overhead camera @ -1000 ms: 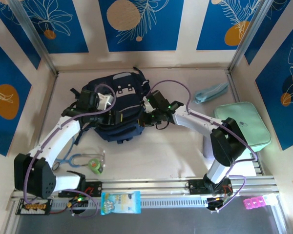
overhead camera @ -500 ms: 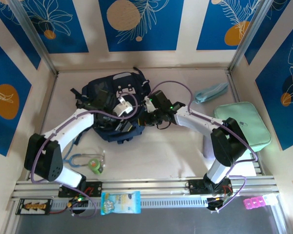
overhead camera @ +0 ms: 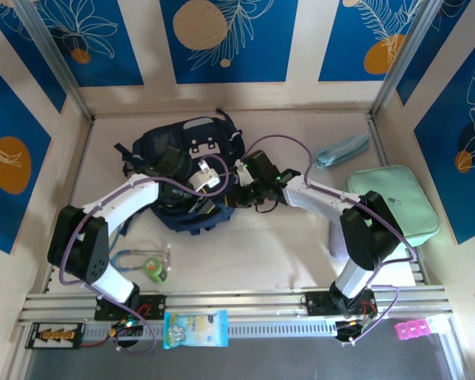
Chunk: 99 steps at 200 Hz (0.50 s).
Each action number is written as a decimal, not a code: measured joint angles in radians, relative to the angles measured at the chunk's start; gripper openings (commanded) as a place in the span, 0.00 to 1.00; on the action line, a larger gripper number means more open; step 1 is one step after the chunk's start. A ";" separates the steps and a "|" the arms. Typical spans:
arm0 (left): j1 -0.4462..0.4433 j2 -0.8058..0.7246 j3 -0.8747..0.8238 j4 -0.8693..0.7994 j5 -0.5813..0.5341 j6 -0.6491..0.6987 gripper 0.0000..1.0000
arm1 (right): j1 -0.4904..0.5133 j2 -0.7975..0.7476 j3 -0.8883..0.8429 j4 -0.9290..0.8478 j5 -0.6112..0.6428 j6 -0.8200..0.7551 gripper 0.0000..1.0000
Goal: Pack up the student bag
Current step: Zip the student bag at the center of the table.
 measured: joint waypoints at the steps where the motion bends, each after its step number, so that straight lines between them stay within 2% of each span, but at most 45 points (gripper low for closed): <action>1: 0.000 0.000 0.000 0.000 0.001 0.000 0.40 | 0.000 0.000 0.000 0.000 0.000 0.000 0.00; 47: 0.000 0.014 0.005 -0.028 0.047 0.024 0.34 | 0.000 0.000 0.000 0.005 -0.004 0.000 0.00; 78: 0.000 0.039 0.016 -0.051 0.061 0.037 0.39 | -0.002 0.000 0.000 0.014 -0.010 0.000 0.00; 99: 0.000 0.047 0.022 -0.058 0.060 0.051 0.29 | -0.003 0.000 -0.001 0.021 -0.019 0.001 0.00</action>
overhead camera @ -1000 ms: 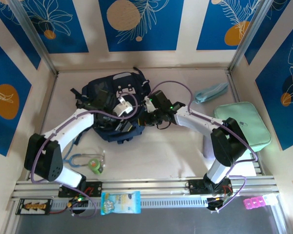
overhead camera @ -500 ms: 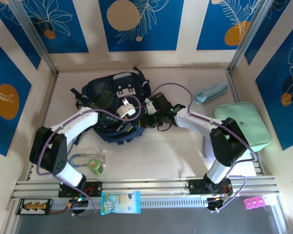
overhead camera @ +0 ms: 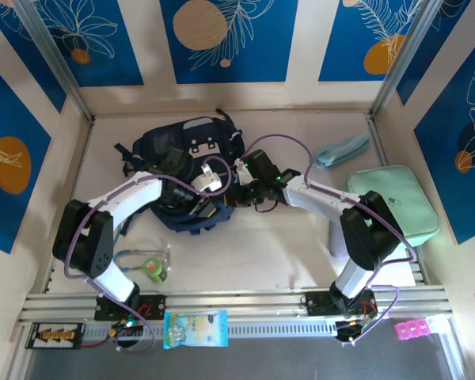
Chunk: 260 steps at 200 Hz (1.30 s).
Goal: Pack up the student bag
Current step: Zip the student bag at the center of the table.
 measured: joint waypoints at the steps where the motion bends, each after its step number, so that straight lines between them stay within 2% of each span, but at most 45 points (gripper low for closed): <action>1: 0.000 0.000 0.000 0.000 0.000 0.000 0.28 | 0.000 0.000 0.000 0.001 0.000 0.000 0.00; 31: 0.000 0.000 0.000 0.000 -0.016 -0.001 0.11 | -0.002 -0.004 -0.012 0.008 -0.002 -0.002 0.00; 68: -0.002 -0.010 0.031 -0.040 -0.021 0.003 0.00 | -0.005 -0.005 -0.012 -0.002 0.053 -0.085 0.01; 104: -0.002 -0.039 0.055 -0.065 -0.024 0.019 0.00 | -0.053 -0.005 0.006 -0.008 0.076 -0.187 0.02; 142: -0.004 -0.082 0.055 -0.043 -0.048 0.015 0.00 | -0.108 0.020 0.080 -0.037 0.040 -0.237 0.02; 164: -0.005 -0.095 0.055 -0.042 -0.064 0.014 0.00 | -0.140 0.068 0.129 -0.060 0.021 -0.252 0.02; 205: -0.014 -0.111 0.055 -0.112 -0.077 0.018 0.00 | -0.215 0.181 0.212 -0.083 0.061 -0.283 0.03; 260: -0.034 -0.119 0.039 -0.142 -0.097 0.019 0.00 | -0.244 0.261 0.286 -0.120 0.048 -0.303 0.01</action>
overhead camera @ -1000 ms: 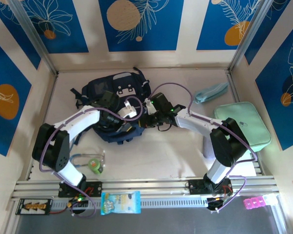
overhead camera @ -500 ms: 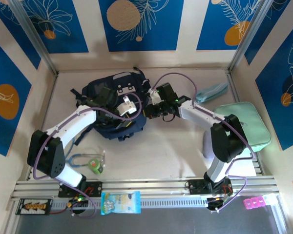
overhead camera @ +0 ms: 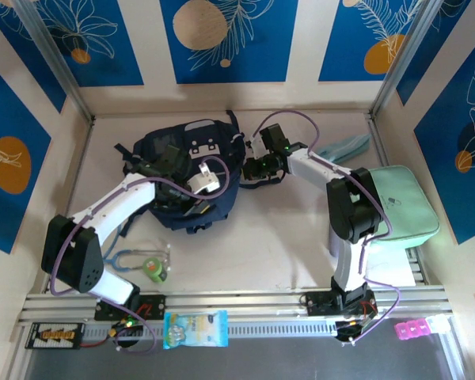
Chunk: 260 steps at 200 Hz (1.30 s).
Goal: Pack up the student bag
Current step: Zip the student bag at the center of the table.
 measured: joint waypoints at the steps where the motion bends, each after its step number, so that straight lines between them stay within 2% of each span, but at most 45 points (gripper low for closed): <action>1: 0.000 0.000 0.000 0.000 0.000 0.000 0.00 | 0.000 0.001 0.002 0.000 0.000 0.000 0.01; 75: -0.014 0.000 -0.013 -0.002 -0.011 0.003 0.00 | -0.004 0.161 0.218 -0.146 0.065 0.105 0.00; 106: -0.025 0.000 -0.021 0.005 -0.021 0.003 0.00 | -0.004 0.172 0.236 -0.191 0.089 0.135 0.00; 131: -0.047 0.000 -0.031 0.000 -0.024 -0.004 0.00 | -0.004 0.111 0.124 -0.158 0.115 0.150 0.00; 179: -0.102 -0.001 -0.076 -0.009 -0.002 -0.018 0.00 | -0.028 -0.151 -0.226 -0.105 0.182 0.177 0.00; 232: -0.119 -0.001 -0.078 0.021 -0.002 -0.021 0.00 | -0.058 -0.154 -0.244 -0.094 0.196 0.176 0.02; 238: -0.120 -0.001 -0.080 0.024 -0.002 -0.023 0.06 | -0.058 -0.154 -0.242 -0.092 0.196 0.175 0.03; 247: -0.122 -0.001 -0.084 0.028 -0.002 -0.023 0.22 | -0.058 -0.154 -0.240 -0.092 0.195 0.172 0.06; 260: -0.122 -0.008 -0.088 0.011 -0.002 -0.035 0.43 | -0.058 -0.154 -0.239 -0.083 0.199 0.164 0.18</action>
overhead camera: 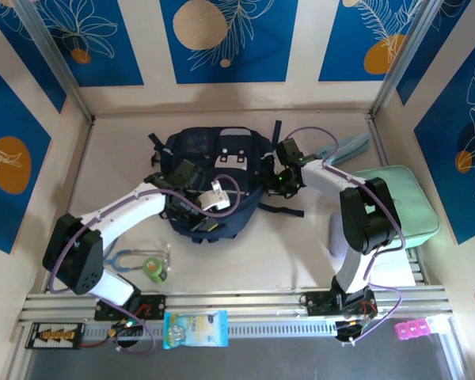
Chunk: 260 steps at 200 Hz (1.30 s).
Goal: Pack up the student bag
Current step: Zip the student bag at the center of the table, then unzip the student bag at the center of the table.
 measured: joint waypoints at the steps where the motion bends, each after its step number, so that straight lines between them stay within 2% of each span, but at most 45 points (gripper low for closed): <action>1: 0.000 -0.002 -0.001 -0.004 0.000 0.004 0.43 | 0.000 0.000 0.000 0.000 0.000 0.000 0.19; 21: 0.000 -0.045 -0.006 -0.045 0.000 -0.012 0.54 | -0.017 -0.018 -0.008 0.023 -0.003 -0.013 0.35; 42: 0.000 -0.101 0.003 -0.063 -0.003 -0.026 0.66 | -0.029 -0.111 -0.042 0.039 -0.024 -0.013 0.48; 80: -0.004 -0.118 0.087 -0.047 -0.085 -0.062 0.72 | -0.034 -0.352 -0.106 0.071 -0.012 0.016 0.72; 115: -0.035 -0.026 0.165 -0.002 -0.198 -0.028 0.72 | -0.059 -0.500 -0.201 0.080 0.013 0.058 0.76; 131: -0.045 0.046 0.190 0.005 -0.248 0.034 0.77 | -0.072 -0.538 -0.238 0.079 0.013 0.079 0.77; 159: -0.048 0.154 0.220 -0.015 -0.333 0.147 0.76 | -0.088 -0.579 -0.280 0.079 0.006 0.111 0.77; 187: -0.048 0.256 0.290 -0.044 -0.390 0.225 0.67 | -0.093 -0.608 -0.305 0.080 -0.003 0.140 0.76; 233: -0.050 0.359 0.403 -0.129 -0.397 0.290 0.31 | -0.093 -0.621 -0.309 0.081 -0.014 0.166 0.76; 260: -0.051 0.379 0.451 -0.170 -0.398 0.308 0.18 | -0.093 -0.621 -0.309 0.082 -0.019 0.176 0.75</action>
